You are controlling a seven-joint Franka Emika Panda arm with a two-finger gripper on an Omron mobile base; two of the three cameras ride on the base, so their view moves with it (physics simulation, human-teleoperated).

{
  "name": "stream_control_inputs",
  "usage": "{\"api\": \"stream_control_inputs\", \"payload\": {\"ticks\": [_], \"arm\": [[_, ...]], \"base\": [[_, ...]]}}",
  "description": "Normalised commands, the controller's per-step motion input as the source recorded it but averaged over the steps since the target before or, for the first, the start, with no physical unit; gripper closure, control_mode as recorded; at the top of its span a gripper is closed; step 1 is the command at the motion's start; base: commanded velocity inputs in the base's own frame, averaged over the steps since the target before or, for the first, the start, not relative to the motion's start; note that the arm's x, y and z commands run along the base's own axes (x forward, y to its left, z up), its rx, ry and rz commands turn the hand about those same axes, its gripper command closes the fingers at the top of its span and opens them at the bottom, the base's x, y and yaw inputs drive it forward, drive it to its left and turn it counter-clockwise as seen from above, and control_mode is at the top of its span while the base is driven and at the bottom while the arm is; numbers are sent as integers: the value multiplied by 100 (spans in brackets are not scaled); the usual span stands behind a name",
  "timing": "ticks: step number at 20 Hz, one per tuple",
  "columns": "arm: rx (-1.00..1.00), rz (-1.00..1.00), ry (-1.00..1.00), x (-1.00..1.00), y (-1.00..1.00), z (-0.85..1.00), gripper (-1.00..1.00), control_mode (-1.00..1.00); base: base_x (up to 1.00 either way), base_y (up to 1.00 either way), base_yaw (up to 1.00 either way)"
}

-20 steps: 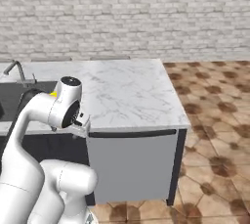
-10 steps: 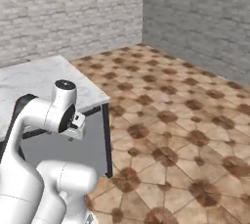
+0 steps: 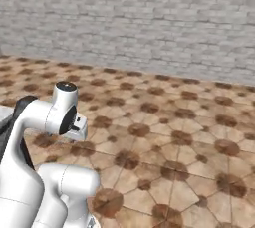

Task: Pick the cup and bowl from the counter and place them on the counter next to the sink.

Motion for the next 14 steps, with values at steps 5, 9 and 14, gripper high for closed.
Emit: {"api": "stream_control_inputs", "payload": {"ticks": [5,9,14], "arm": [[0,0,0,0,0,0,-100,100],[0,0,0,0,0,0,-100,100],[0,0,0,0,0,0,-100,100]], "base": [[0,0,-100],[3,0,-98],[5,0,-96]]}}
